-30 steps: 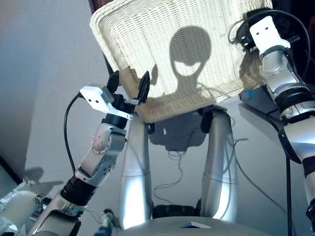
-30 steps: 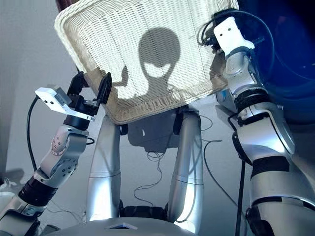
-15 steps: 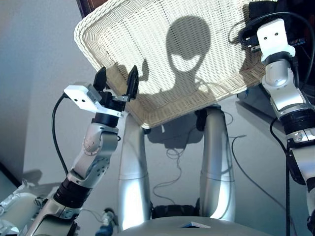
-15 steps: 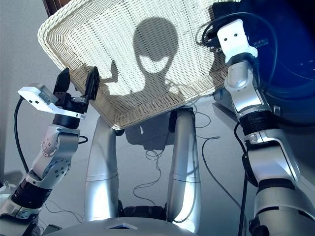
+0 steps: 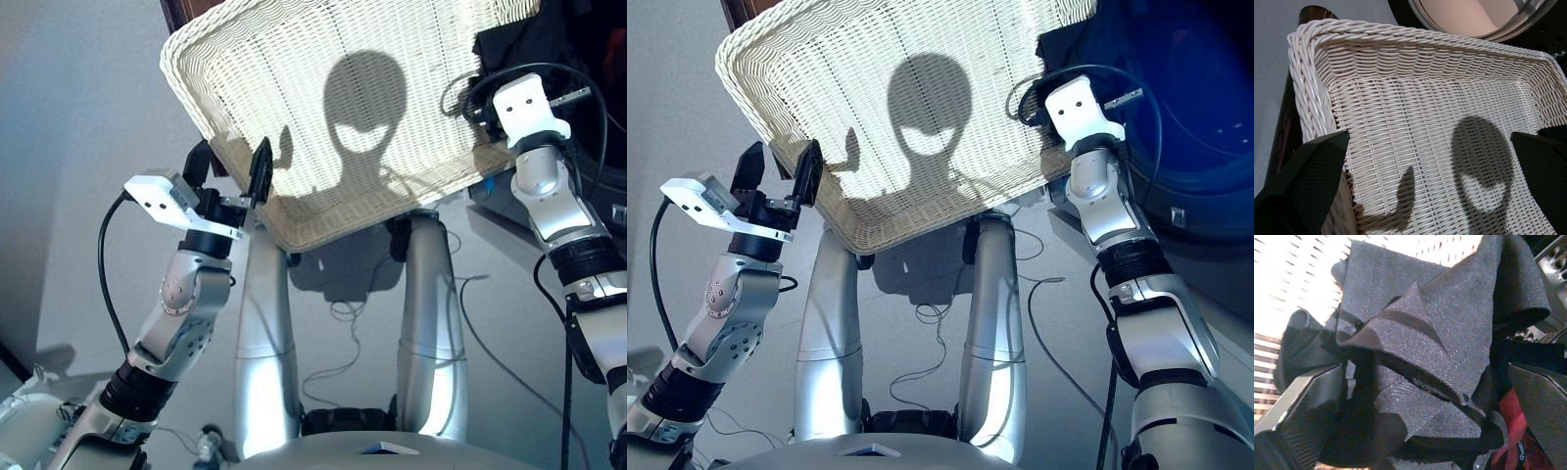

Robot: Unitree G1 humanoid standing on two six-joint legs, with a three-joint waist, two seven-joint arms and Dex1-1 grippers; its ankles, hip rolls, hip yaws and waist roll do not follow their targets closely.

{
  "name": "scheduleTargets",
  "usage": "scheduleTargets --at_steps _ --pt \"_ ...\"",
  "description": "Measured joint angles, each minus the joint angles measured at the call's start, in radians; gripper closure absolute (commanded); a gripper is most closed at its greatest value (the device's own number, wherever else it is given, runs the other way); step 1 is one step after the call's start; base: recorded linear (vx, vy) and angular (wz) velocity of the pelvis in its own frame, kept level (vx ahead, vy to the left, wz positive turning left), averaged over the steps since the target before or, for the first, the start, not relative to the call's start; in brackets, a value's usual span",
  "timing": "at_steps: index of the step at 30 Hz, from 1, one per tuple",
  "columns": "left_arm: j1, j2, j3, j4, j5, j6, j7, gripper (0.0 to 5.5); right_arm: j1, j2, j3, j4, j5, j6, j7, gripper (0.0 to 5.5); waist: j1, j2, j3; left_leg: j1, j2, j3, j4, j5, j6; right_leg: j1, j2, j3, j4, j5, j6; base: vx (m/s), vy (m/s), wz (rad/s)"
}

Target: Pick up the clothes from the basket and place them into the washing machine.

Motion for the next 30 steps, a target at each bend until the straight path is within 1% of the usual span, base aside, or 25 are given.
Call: scheduleTargets --at_steps 4,6,9,13,15,16,18,22,30 --pt "0.001 0.0 0.018 0.0 0.0 0.0 0.0 0.0 0.001 0.0 0.0 0.0 0.0 0.0 0.0 0.0 -0.011 -0.003 0.0 -0.001 0.001 0.0 0.017 -0.004 0.001 0.0 0.002 0.002 0.013 -0.002 0.003 0.0 0.0 0.0" --pt "0.001 0.0 0.019 0.0 0.0 0.0 0.0 0.0 0.001 0.0 0.0 0.0 0.0 0.0 0.0 0.0 -0.011 -0.004 -0.001 -0.001 0.004 -0.002 0.019 -0.004 0.001 0.0 0.002 0.006 0.014 -0.001 0.003 0.0 0.0 0.0" --pt "0.004 0.0 0.019 0.0 0.0 0.0 0.0 0.0 0.001 -0.001 0.007 -0.002 -0.006 0.001 0.0 0.0 -0.011 -0.005 -0.001 -0.001 0.005 -0.003 0.019 -0.004 0.001 0.0 0.003 0.006 0.013 -0.001 0.003 0.0 0.0 0.0" --pt "0.013 0.0 0.022 -0.002 0.0 0.0 0.0 0.0 0.002 -0.035 0.073 -0.067 -0.149 0.005 0.028 0.0 -0.012 -0.006 -0.001 -0.001 0.005 -0.003 0.02 -0.004 0.001 0.0 0.005 0.008 0.013 -0.001 0.003 0.0 0.0 0.0" --pt "0.02 0.0 0.031 -0.007 0.001 0.0 -0.001 0.0 -0.001 -0.079 0.134 -0.123 -0.259 0.005 0.076 0.0 -0.008 -0.006 0.0 -0.002 0.001 -0.002 0.02 -0.005 0.0 0.0 0.005 0.006 0.014 -0.001 0.003 0.0 0.0 0.0" --pt "0.021 0.001 0.035 -0.011 0.001 0.001 -0.001 0.0 -0.003 -0.095 0.151 -0.143 -0.301 0.005 0.109 0.0 -0.01 -0.007 0.0 -0.002 0.001 -0.002 0.02 -0.006 -0.001 0.0 0.005 0.006 0.015 -0.001 0.003 0.0 0.0 0.0" --pt "0.027 0.001 0.037 -0.021 0.001 0.003 -0.004 0.0 -0.021 -0.1 0.178 -0.145 -0.341 0.012 0.161 0.0 -0.009 -0.007 0.0 -0.002 0.0 -0.003 0.022 -0.006 -0.001 0.0 0.005 0.006 0.016 -0.001 0.003 0.0 0.0 0.0" --pt "0.028 0.0 0.036 -0.02 0.0 0.015 -0.023 0.0 -0.022 -0.094 0.184 -0.139 -0.347 0.024 0.214 0.0 -0.007 -0.007 0.0 -0.002 0.0 -0.003 0.029 -0.006 -0.001 0.0 0.002 0.008 0.025 -0.002 0.004 0.0 0.0 0.0" --pt "0.038 -0.004 0.037 -0.02 0.0 0.02 -0.023 0.0 -0.023 -0.093 0.184 -0.139 -0.369 0.032 0.218 0.0 -0.005 -0.007 -0.001 -0.002 -0.001 -0.004 0.029 -0.006 -0.001 0.0 0.0 0.007 0.025 -0.002 0.004 0.0 0.0 0.0"
